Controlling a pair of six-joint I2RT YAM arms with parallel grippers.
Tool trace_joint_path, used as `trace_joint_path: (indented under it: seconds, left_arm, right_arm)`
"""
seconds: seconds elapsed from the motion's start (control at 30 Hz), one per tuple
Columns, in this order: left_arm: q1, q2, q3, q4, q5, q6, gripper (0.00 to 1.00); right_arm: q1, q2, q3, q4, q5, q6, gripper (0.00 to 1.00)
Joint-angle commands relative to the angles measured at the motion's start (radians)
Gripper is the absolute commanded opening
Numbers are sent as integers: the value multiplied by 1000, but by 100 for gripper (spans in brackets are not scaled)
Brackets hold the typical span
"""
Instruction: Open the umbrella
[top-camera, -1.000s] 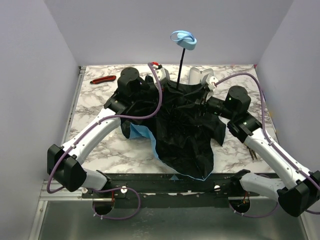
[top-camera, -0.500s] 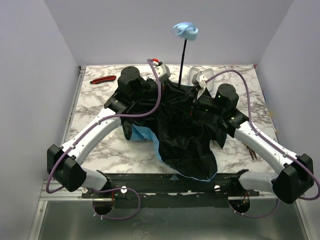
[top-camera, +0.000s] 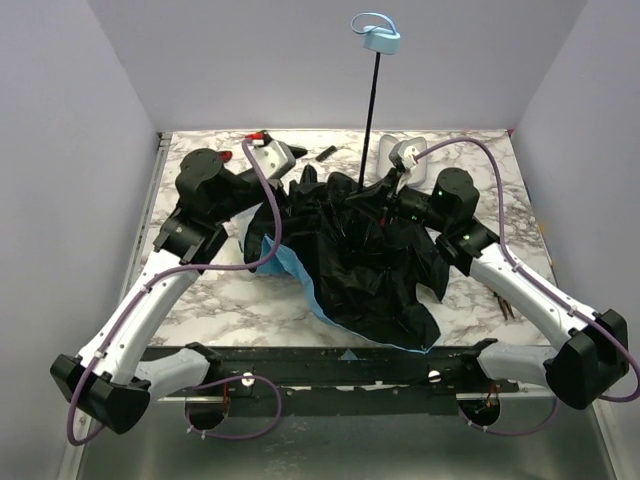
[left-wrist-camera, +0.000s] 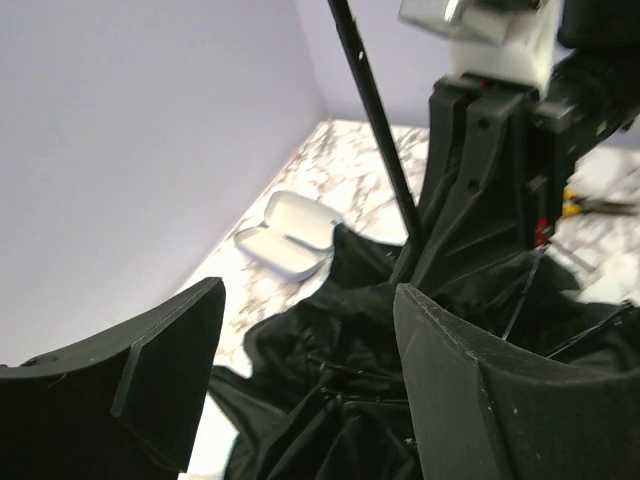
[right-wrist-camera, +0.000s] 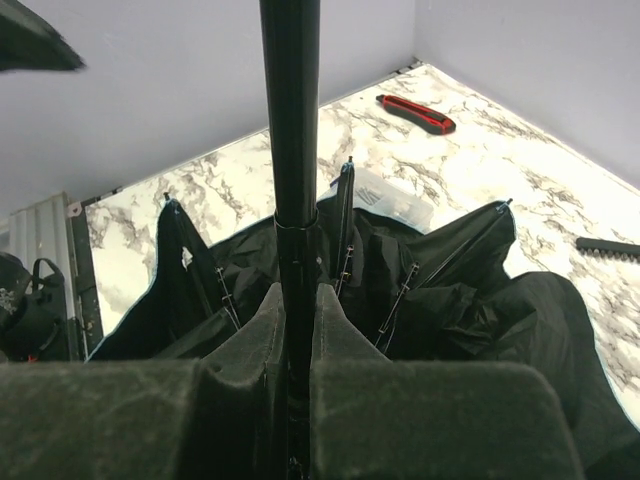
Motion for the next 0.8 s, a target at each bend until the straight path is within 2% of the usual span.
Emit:
trace_joint_path:
  seconds: [0.0, 0.17, 0.27, 0.47, 0.77]
  left_arm:
    - [-53, 50, -26, -130, -191, 240, 68]
    - [-165, 116, -37, -134, -327, 371, 67]
    - [-185, 129, -89, -125, -369, 410, 67]
    - [-133, 113, -256, -106, -411, 495, 65]
    - [7, 119, -340, -121, -472, 558, 64]
  right_arm:
    - [-2, -22, 6, 72, 28, -7, 0]
    - [-3, -15, 32, 84, 38, -13, 0]
    - [-2, -21, 55, 77, 60, -9, 0]
    - [-2, -57, 107, 35, 101, -5, 0]
    - [-14, -89, 143, -14, 135, 12, 0]
